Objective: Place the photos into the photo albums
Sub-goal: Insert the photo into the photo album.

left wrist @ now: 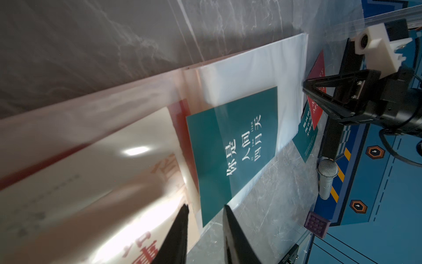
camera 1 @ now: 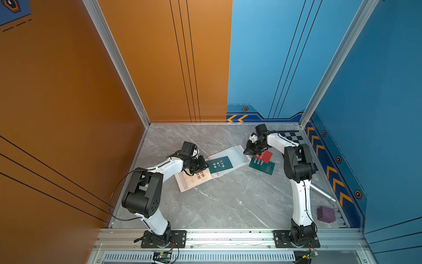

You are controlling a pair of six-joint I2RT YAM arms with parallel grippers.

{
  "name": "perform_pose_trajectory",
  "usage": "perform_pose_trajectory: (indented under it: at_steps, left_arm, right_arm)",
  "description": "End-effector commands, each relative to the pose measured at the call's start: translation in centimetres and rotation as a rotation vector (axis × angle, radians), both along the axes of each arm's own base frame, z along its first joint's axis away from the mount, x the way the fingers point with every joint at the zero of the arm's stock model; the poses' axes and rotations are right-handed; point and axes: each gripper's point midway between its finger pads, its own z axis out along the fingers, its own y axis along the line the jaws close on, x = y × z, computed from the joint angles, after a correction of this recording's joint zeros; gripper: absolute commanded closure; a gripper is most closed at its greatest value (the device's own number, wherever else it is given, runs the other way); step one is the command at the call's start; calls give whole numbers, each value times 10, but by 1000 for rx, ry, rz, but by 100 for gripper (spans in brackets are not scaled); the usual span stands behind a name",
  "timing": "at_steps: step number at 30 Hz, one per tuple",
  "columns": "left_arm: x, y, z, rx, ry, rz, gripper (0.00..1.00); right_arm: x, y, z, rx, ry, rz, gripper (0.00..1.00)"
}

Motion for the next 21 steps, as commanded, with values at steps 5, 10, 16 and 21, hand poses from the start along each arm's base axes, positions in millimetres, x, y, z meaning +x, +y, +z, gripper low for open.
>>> perform_pose_trajectory:
  at_steps: [5, 10, 16, 21]
  left_arm:
    - [-1, -2, -17, 37, 33, -21, 79]
    - [3, -14, -23, 36, 46, -46, 86]
    - [13, -31, -19, 26, 29, -73, 93]
    - [16, -38, -27, 26, 45, -88, 93]
  right_arm:
    - [11, -15, 2, -74, -19, -10, 84]
    - [14, -20, -3, -81, -9, -20, 85]
    - [9, -18, -11, -78, 13, -9, 84]
    - [8, -18, -12, -73, 19, -4, 84]
